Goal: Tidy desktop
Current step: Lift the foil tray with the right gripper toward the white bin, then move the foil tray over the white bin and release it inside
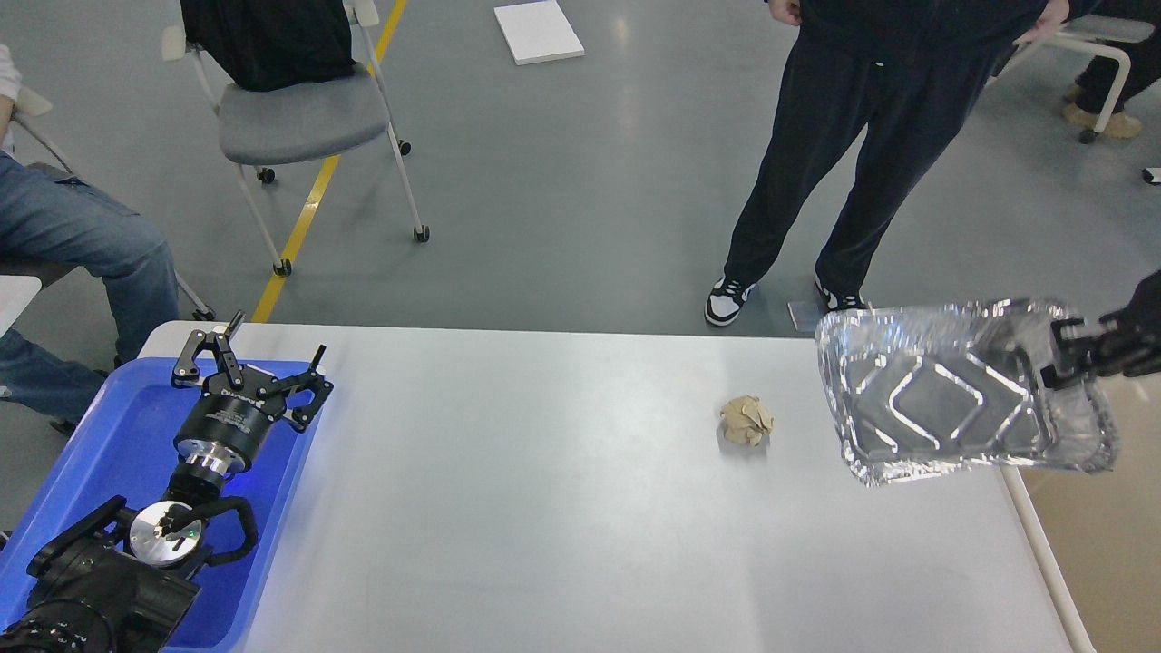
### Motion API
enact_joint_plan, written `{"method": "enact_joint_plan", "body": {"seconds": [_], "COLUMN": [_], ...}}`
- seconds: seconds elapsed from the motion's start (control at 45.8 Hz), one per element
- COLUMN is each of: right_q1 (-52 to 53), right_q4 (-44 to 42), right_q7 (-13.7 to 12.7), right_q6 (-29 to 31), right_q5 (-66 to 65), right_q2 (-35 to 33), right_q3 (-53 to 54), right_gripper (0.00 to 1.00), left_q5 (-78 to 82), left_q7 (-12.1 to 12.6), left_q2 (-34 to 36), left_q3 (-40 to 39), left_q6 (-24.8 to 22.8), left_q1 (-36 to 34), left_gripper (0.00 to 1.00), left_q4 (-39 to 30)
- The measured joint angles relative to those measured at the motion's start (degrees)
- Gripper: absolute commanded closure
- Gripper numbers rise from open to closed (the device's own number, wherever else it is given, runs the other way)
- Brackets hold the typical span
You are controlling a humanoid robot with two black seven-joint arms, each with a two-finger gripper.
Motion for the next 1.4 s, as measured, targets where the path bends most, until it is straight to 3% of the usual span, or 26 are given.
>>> {"method": "enact_joint_plan", "body": {"seconds": [0.219, 0.393, 0.612, 0.874, 1.137, 1.399], "right_q1": [4.1, 0.4, -11.7, -30.5, -43.5, -56.1], "right_q4": [-2.5, -10.1, -25.0, -45.3, -54.8, -59.1], "right_q7": [-0.8, -1.8, -2.7, -4.3, -9.2, -14.3], "right_q6": [0.1, -0.8, -15.0, -33.6, -44.4, -49.1], "right_q5": [-2.1, -3.4, 1.6, 25.8, 45.1, 51.6], "right_q2": [-1.0, -1.1, 0.0, 6.0, 9.7, 11.3], "right_q3": [-0.5, -0.7, -0.4, 0.2, 7.4, 23.0], "right_gripper": [1.0, 1.0, 1.0, 1.0, 1.0, 1.0], "left_q5": [0.0, 0.0, 0.0, 0.0, -0.1, -0.1], "left_q7": [0.0, 0.0, 0.0, -0.1, -0.1, -0.1], "left_q2": [0.0, 0.0, 0.0, 0.0, 0.0, 0.0], "left_q3": [0.0, 0.0, 0.0, 0.0, 0.0, 0.0], "left_q6": [0.0, 0.0, 0.0, 0.0, 0.0, 0.0], "left_q1": [0.0, 0.0, 0.0, 0.0, 0.0, 0.0], "left_gripper": [0.0, 0.0, 0.0, 0.0, 0.0, 0.0], "left_q4": [0.0, 0.0, 0.0, 0.0, 0.0, 0.0]}}
